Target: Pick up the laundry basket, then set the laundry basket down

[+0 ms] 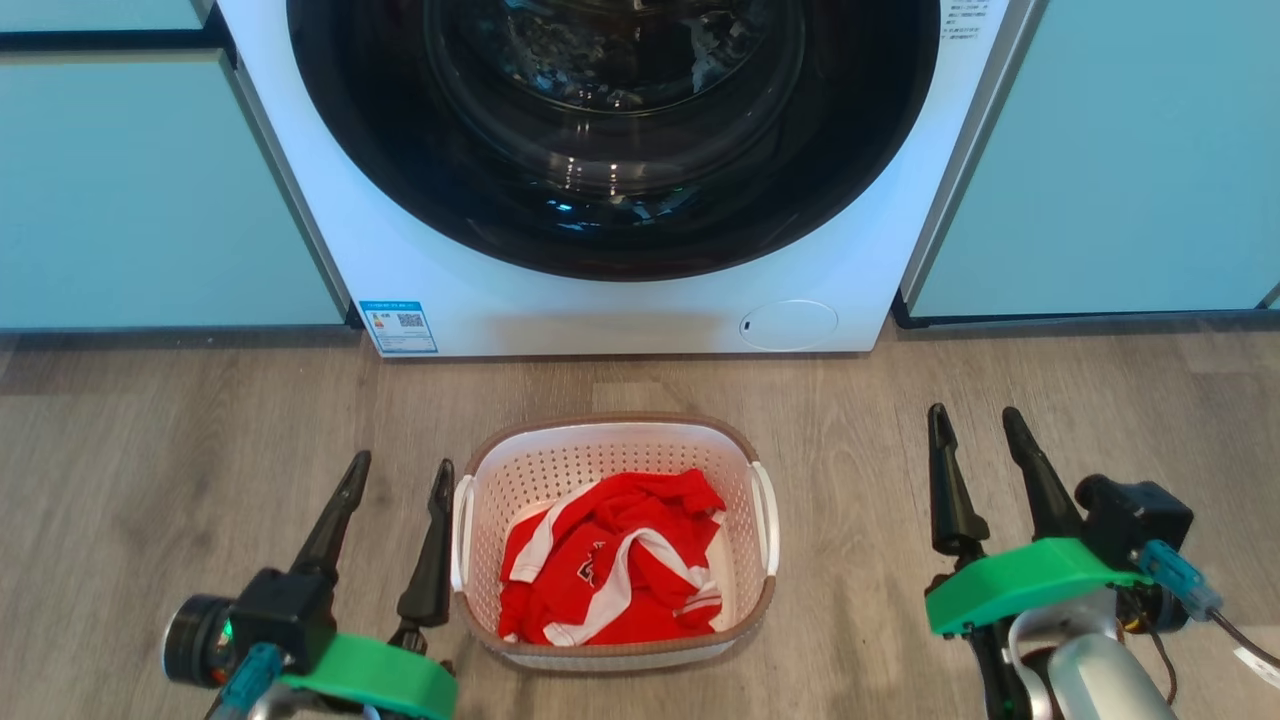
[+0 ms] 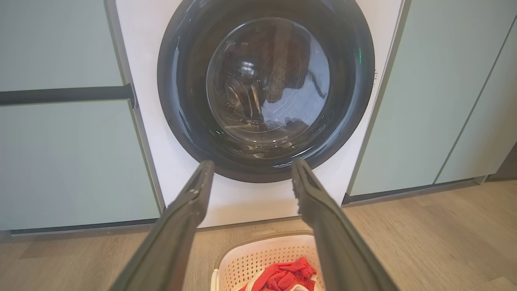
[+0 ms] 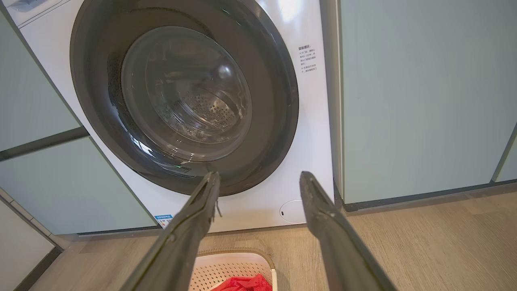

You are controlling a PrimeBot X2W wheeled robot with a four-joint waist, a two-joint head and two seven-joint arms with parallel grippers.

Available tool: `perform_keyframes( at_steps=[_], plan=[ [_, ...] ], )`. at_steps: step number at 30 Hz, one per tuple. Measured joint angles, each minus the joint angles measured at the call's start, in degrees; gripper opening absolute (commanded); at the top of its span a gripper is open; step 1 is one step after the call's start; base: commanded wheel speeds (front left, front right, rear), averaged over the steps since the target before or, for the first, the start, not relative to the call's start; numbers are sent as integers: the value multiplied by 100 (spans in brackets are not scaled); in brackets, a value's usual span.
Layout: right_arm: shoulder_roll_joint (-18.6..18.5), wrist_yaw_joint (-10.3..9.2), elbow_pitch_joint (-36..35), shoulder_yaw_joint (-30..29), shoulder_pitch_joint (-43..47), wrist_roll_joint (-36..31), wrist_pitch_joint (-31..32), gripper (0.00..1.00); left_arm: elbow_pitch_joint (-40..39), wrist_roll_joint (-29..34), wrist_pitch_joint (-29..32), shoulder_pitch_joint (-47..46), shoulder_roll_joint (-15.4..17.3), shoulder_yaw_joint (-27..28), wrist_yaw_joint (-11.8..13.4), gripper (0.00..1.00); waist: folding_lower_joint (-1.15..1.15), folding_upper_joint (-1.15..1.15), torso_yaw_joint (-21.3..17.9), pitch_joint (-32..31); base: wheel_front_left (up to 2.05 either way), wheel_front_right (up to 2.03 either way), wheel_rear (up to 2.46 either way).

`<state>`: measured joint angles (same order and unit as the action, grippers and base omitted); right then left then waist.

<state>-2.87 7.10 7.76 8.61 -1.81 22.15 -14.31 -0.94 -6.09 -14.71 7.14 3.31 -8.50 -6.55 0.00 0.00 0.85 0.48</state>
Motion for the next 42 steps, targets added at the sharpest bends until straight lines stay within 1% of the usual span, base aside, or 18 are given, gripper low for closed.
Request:
perform_keyframes(
  at_steps=[10, 13, 14, 18, 20, 42],
  plan=[
    [0, 0, 11, 3, -2, -48, 0, 100, -16, -33, 0, 0, -3, -2, 0, 100, 0, 0, 4, 31, 0, 0, 0],
    [0, 0, 22, -7, -5, -47, 0, 100, -12, -353, 0, 0, -4, 0, 2, 100, 0, 0, 10, 53, 0, 0, 0],
    [1, 0, 51, -4, -5, -46, 3, 0, 14, -388, 0, 0, -2, -5, 2, 0, 0, 0, 12, 62, 0, 0, 0],
    [9, 0, 430, 44, 131, -42, 15, 0, 413, -394, 3, 73, -2, -27, 2, 0, 1, 0, 12, 64, 0, 0, 0],
    [11, 0, 479, 44, 197, -18, 25, 0, 455, -430, 12, 126, -2, -27, 2, 0, 1, 0, 12, 64, 0, 0, 0],
    [5, -1, 531, -125, 223, 1360, 300, 0, 705, -2033, 308, 81, 20, 14, 2, 0, 1, 0, -7, 46, 0, 0, 0]
  ],
)
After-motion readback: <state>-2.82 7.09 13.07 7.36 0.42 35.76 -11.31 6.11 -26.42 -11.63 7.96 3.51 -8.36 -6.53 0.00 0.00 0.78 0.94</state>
